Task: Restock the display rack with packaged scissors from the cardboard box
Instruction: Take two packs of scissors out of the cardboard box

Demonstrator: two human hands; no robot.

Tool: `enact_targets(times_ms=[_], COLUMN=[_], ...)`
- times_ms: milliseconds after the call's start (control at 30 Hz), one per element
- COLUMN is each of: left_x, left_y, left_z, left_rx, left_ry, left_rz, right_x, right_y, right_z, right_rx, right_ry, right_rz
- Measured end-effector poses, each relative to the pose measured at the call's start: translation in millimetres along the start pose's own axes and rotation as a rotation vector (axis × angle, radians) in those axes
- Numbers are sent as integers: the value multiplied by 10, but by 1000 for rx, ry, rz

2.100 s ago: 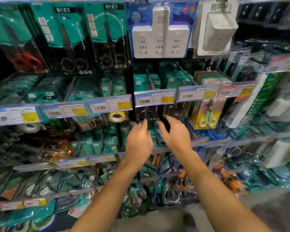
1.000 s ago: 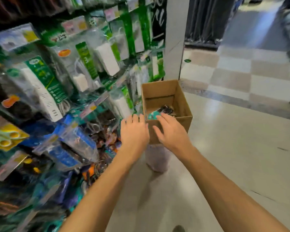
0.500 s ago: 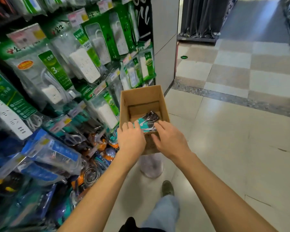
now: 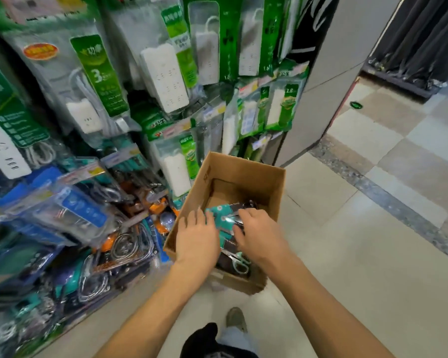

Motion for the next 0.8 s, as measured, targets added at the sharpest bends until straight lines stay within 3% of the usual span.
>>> enact_targets(times_ms=[133, 433, 800], left_x=[-75, -201, -415], left_y=[133, 620, 1066], left_z=[-165, -256, -397], left_rx=[110, 410, 604], left_ry=[-73, -234, -573], left_rz=[6, 17, 192], right_x=[-106, -14, -162], right_y=[44, 681, 1384], right_z=[-392, -950, -1406], right_rx=[63, 406, 793], right_ry=[-53, -289, -546], right_rz=[40, 176, 320])
Point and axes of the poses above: each hand's wrist, its own z-axis away from the middle knuckle, its own y-axis out of the palm, x = y × z, the point moved 9 cm from there along -z, towards the middle knuckle, and after that the axes turned 1 degree about z, right-handed, at the moved point
